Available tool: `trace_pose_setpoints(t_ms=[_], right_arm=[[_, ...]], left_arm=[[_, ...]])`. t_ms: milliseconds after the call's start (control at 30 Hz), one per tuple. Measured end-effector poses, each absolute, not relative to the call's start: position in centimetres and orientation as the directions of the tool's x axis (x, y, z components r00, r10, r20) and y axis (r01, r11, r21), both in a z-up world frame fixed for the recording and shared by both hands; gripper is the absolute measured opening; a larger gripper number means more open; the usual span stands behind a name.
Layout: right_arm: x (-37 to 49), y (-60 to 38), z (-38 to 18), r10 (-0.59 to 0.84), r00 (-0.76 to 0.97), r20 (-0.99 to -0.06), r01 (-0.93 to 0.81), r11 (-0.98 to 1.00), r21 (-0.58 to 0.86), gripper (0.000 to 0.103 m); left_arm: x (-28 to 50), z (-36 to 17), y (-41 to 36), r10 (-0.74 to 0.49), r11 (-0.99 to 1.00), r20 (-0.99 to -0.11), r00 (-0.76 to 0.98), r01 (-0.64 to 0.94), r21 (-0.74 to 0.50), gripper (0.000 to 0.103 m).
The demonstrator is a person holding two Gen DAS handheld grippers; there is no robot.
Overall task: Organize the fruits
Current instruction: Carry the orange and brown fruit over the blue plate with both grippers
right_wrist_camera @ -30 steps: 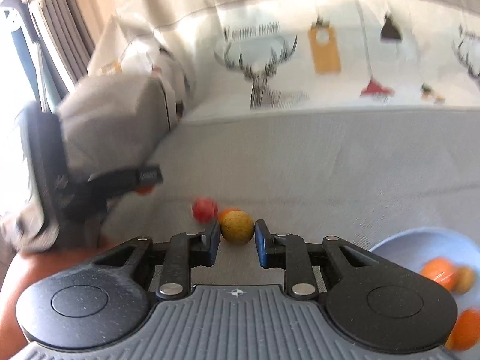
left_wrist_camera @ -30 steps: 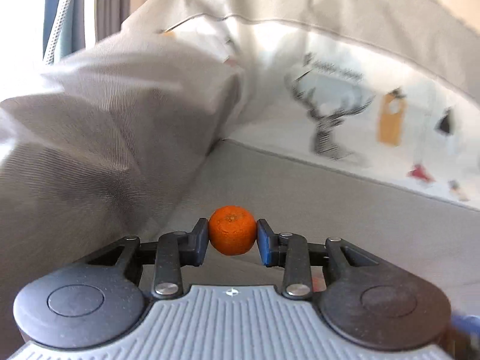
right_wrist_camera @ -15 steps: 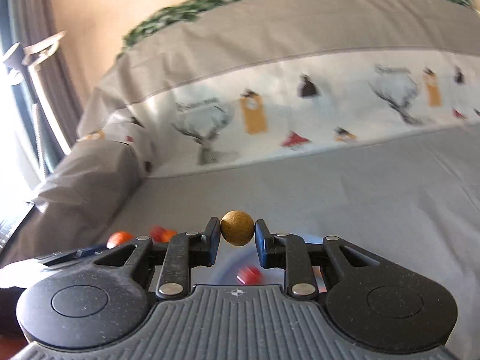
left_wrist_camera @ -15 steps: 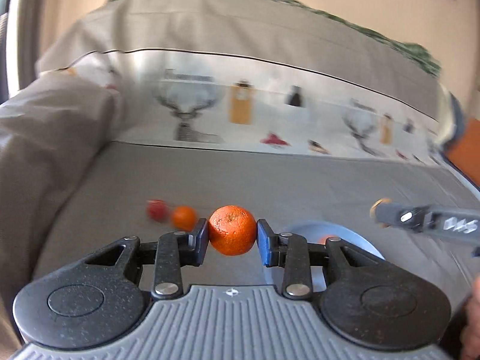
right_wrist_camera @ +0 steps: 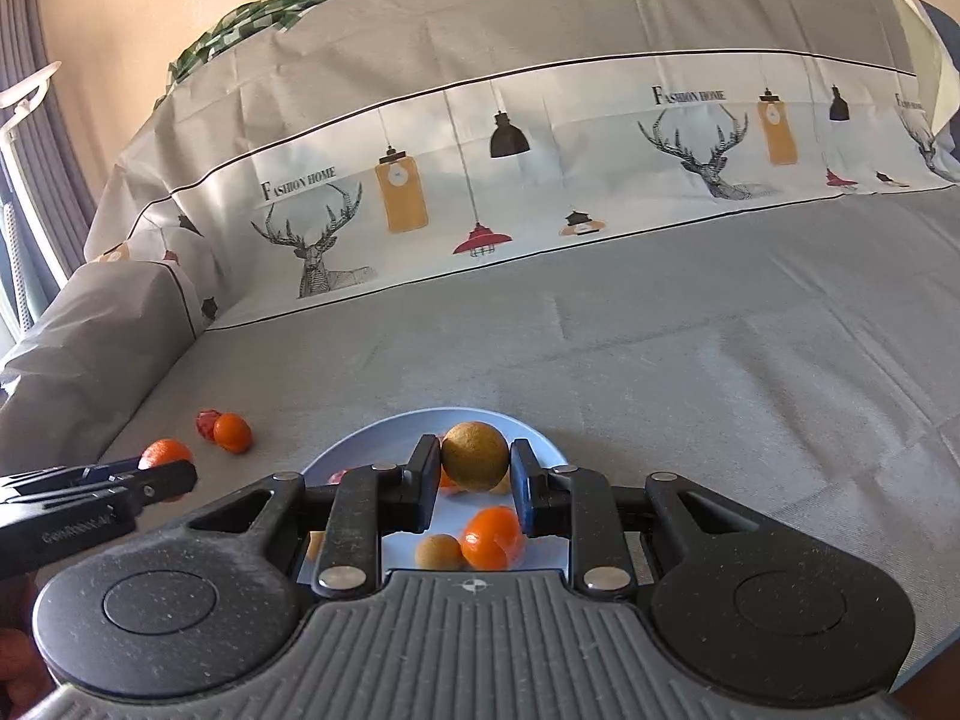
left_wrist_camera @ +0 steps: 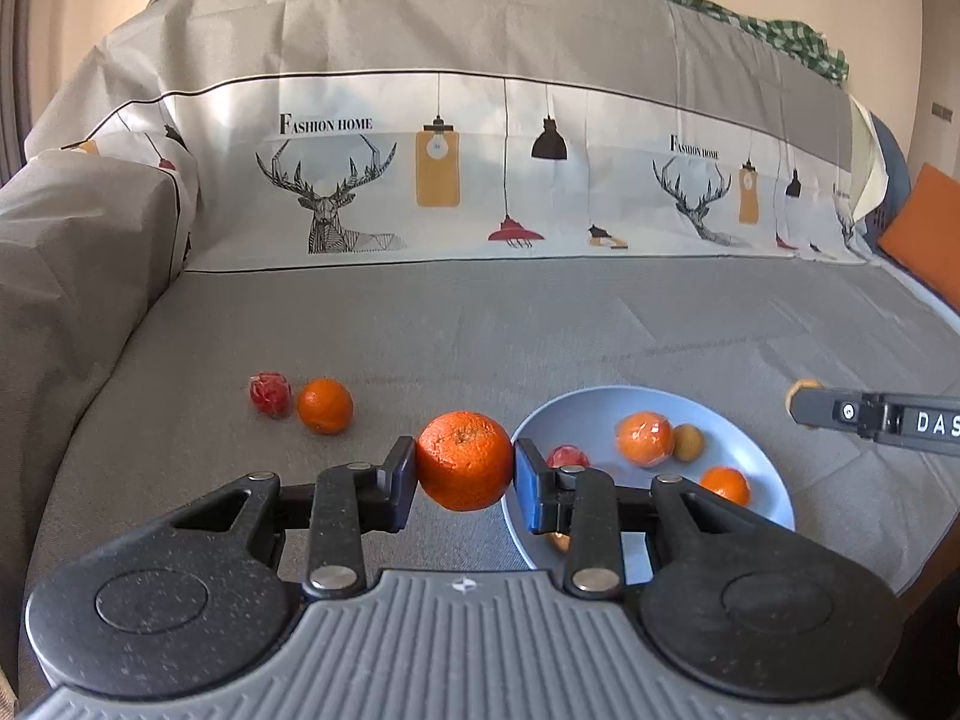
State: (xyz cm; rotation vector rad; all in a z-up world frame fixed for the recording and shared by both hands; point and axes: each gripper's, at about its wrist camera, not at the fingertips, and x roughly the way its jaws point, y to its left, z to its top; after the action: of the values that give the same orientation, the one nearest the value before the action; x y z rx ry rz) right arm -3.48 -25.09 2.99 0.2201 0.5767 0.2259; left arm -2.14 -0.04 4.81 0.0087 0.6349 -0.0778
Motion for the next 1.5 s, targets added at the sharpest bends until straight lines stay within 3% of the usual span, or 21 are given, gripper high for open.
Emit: trace_pose_setpoints(t_ms=[1200, 1500], right_arm=[[-2.2, -23.6, 2.6, 0.271, 0.81, -0.52, -0.147, 0.952, 0.268, 0.026], [-2.1, -23.3, 2.5, 0.272, 0.803, -0.531, -0.149, 0.953, 0.263, 0.026]], left_arm=[[-1.3, 3.7, -1.1, -0.078, 0.993, -0.611, 0.788, 0.113, 0.019, 0.038], [-2.1, 3.3, -3.2, -0.195, 0.966, -0.606, 0.771, 0.259, 0.019, 0.038]])
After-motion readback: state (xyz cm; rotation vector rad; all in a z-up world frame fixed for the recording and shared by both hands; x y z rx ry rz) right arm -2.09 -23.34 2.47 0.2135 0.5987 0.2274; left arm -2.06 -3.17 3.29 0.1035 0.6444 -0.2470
